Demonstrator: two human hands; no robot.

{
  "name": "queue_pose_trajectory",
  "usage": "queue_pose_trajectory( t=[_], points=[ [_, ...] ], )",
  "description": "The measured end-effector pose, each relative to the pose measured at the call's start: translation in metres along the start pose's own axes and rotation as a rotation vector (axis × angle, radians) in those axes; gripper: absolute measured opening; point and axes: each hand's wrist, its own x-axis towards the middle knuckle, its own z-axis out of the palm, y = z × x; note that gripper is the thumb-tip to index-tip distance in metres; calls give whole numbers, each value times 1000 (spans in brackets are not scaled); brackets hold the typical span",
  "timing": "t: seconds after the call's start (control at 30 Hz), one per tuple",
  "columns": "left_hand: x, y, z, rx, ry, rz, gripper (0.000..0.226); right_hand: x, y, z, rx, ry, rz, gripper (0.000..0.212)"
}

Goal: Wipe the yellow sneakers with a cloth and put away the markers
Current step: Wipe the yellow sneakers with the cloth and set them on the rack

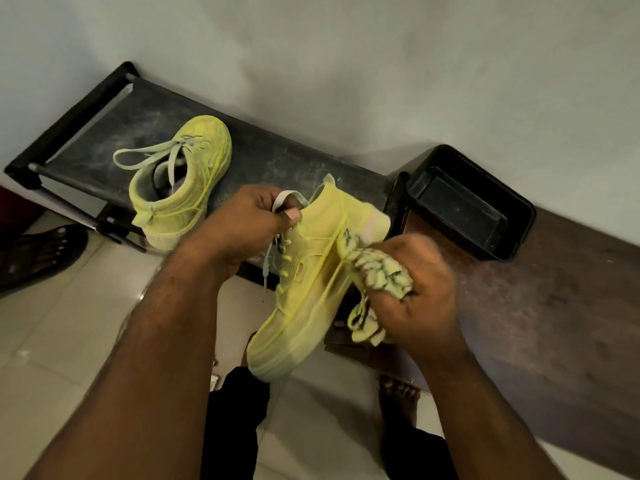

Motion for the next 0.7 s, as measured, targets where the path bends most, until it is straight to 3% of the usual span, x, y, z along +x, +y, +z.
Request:
queue_pose_trajectory(
  t=[0.1, 0.3, 0.43, 0.57, 0.63, 0.7],
  points=[
    [-1, 3, -11, -29, 19, 49, 25, 3, 0, -13, 22, 201, 101, 28],
    [-7, 3, -31, -140, 82, -21, 37, 8, 9, -27, 149, 473, 147, 39],
    [-11, 3, -26, 46, -43, 8, 18, 3, -7, -14, -93, 240, -41, 42],
    [-12, -3, -30, 119, -91, -16, 19, -3, -5, 9, -366, -105, -257, 62],
    [-13, -2, -28, 93, -84, -50, 9, -7, 4, 15, -394, -161, -176, 66],
    [-12, -3, -23, 80, -64, -49, 7, -7, 11, 14, -386, -109, 0, 72]
  ],
)
